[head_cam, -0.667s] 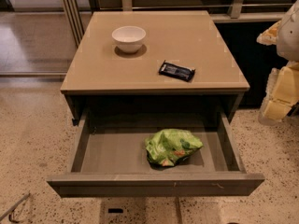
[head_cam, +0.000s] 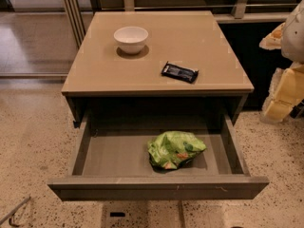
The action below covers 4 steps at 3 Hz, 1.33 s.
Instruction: Pick green rice chip bag from top drawer and place on counter
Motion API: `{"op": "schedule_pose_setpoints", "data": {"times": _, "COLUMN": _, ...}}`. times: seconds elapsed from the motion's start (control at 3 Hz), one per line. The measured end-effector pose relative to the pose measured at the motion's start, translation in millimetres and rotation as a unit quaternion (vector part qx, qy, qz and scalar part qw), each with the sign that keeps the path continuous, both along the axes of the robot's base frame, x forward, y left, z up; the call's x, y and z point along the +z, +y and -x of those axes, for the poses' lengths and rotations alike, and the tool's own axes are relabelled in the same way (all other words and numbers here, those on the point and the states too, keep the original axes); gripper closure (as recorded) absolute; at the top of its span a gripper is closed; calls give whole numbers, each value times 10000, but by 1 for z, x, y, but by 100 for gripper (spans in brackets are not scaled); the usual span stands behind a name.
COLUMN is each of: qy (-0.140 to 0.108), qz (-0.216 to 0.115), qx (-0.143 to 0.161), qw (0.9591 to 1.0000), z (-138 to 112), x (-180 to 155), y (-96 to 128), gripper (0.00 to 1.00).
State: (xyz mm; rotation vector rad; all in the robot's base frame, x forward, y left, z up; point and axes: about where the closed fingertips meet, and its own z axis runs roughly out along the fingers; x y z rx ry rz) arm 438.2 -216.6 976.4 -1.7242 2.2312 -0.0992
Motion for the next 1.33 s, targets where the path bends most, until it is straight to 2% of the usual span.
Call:
{"op": "schedule_pose_setpoints", "data": {"times": 0.33, "qy": -5, "qz": -219, "qx": -12, "qw": 9998, "z": -3, "x": -16, "y": 2, "gripper": 37}}
{"op": "schedule_pose_setpoints", "data": {"times": 0.67, "qy": 51, "qz": -718, "qx": 77, "qw": 9974, "z": -8, "x": -64, "y": 20, "gripper": 58}}
{"op": "schedule_pose_setpoints", "data": {"times": 1.0, "qy": 187, "qz": -1271, "qx": 147, "qw": 9916, "z": -10, "x": -123, "y": 40, "gripper": 83}}
{"op": "schedule_pose_setpoints", "data": {"times": 1.33, "qy": 108, "qz": -1297, "qx": 104, "qw": 9914, "z": -13, "x": -125, "y": 43, "gripper": 100}}
